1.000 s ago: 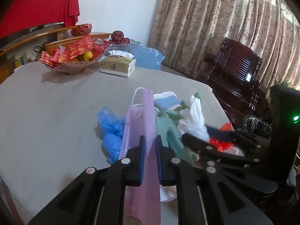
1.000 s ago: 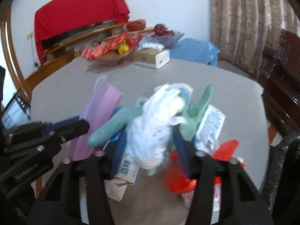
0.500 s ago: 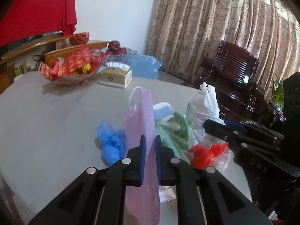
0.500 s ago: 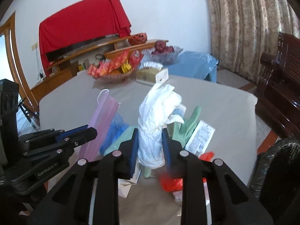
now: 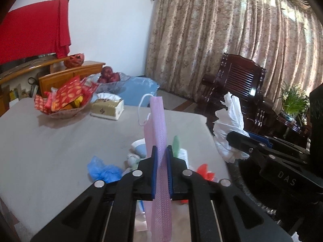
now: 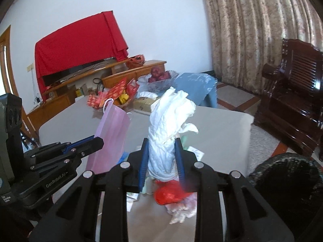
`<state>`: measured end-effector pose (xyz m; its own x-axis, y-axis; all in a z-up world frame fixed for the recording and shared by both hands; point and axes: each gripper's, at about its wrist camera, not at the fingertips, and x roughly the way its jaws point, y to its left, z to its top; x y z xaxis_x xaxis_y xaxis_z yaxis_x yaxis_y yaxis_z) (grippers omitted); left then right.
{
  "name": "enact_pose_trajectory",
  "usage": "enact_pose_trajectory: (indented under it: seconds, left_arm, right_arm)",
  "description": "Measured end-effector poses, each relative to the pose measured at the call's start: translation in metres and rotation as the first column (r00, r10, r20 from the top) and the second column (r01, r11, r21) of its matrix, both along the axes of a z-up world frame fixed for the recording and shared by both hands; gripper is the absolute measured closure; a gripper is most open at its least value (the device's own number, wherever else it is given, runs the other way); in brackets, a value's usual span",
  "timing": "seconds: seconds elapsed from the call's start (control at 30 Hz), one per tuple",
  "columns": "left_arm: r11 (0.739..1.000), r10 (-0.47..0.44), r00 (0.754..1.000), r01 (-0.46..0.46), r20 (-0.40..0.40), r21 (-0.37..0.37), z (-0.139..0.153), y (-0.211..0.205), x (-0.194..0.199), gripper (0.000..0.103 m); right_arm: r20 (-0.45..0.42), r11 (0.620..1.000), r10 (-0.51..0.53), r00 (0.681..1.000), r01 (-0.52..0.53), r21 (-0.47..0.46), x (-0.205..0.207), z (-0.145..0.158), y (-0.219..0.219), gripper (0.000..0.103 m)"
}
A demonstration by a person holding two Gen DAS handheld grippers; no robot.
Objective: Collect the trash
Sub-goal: 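Carry the pink mask and white bag over the trash bin, then open both grippers to drop mask and white bag into the bin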
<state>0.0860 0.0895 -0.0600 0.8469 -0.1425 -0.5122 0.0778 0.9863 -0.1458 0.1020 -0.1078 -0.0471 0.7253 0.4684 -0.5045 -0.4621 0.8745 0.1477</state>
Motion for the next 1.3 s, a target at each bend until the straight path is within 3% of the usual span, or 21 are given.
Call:
enact_pose_trajectory:
  seconds: [0.3,0.5,0.7,0.83,1.17,1.3]
  left_arm:
    - [0.992,-0.123,0.992,0.123,0.019,-0.007,0.009,-0.049,0.001,0.095]
    - [0.973,-0.230,0.973,0.231,0.017,-0.018,0.008,-0.092,0.005,0.095]
    - [0.933,-0.359,0.933,0.359,0.010,-0.025,0.005,-0.146,0.013,0.095]
    - [0.897,-0.441,0.898,0.441,0.004,-0.031,0.000,-0.188,0.020,0.095]
    - [0.824,-0.567,0.822,0.565,-0.044,-0.045,-0.021,-0.273,0.038,0.095]
    - [0.812,-0.584,0.808,0.581,-0.082,-0.051,-0.033,-0.288,0.043,0.091]
  right_arm:
    - [0.023,0.993,-0.117,0.993,0.117,-0.019,-0.016,0.008,-0.055,0.078]
    - [0.029,0.976,-0.214,0.976,0.215,-0.029,-0.030,0.003,-0.102,0.078]
    - [0.007,0.943,-0.330,0.944,0.330,-0.048,-0.041,-0.012,-0.149,0.078]
    - [-0.017,0.902,-0.428,0.904,0.426,-0.062,-0.051,-0.028,-0.190,0.078]
    - [-0.052,0.826,-0.563,0.825,0.558,-0.086,-0.064,-0.061,-0.254,0.075]
    - [-0.056,0.801,-0.595,0.802,0.587,-0.117,-0.065,-0.074,-0.264,0.063]
